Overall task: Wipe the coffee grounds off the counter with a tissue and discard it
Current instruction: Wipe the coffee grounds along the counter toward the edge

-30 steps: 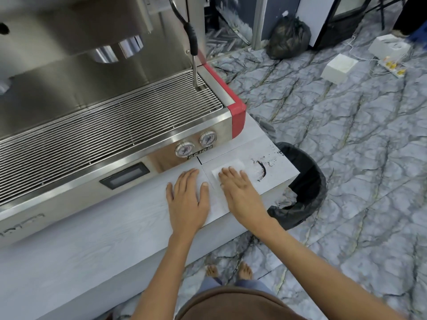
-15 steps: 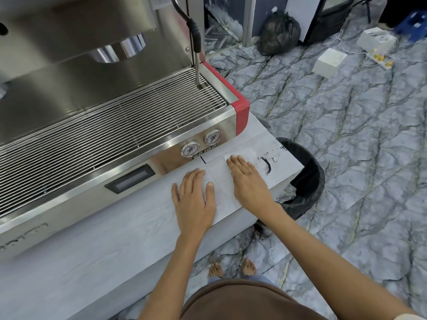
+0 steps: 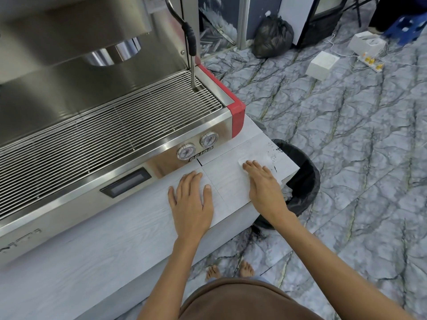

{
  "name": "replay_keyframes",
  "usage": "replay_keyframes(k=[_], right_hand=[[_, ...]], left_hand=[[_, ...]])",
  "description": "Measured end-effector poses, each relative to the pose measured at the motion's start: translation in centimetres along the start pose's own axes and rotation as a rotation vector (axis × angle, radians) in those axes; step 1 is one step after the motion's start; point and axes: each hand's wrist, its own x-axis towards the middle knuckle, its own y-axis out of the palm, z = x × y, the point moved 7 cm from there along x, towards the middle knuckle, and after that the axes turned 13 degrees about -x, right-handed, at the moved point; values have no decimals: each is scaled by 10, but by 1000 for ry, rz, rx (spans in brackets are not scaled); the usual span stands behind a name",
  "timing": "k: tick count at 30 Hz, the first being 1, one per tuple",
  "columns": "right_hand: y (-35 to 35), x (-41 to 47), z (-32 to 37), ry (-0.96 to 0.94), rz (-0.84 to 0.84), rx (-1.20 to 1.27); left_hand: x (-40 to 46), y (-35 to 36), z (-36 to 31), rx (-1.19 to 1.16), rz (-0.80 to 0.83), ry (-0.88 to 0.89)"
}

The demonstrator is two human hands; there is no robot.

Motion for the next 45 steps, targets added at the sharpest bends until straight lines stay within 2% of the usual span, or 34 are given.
replay_keyframes(k=[3,6,8,15,26,45], right_hand=[[-2,-12,10,-60,31,33],[-10,-16,7,-24,-9,44],[-14,-13,3,-15,-55,7],[5,-15,-4,-77,2,-167],[6,-9,-19,-165,-15,-123],[-18,38,-80,-121,-25,-107]], left_hand=[[0,1,-1,5,3,-1],[1,1,-2,14,3,-2],[1,0,-3,17,0,-1],[1,1,-3,20,-1,-3],[0,1,-4,27,8,-5],[1,2,-4,61,29,21]])
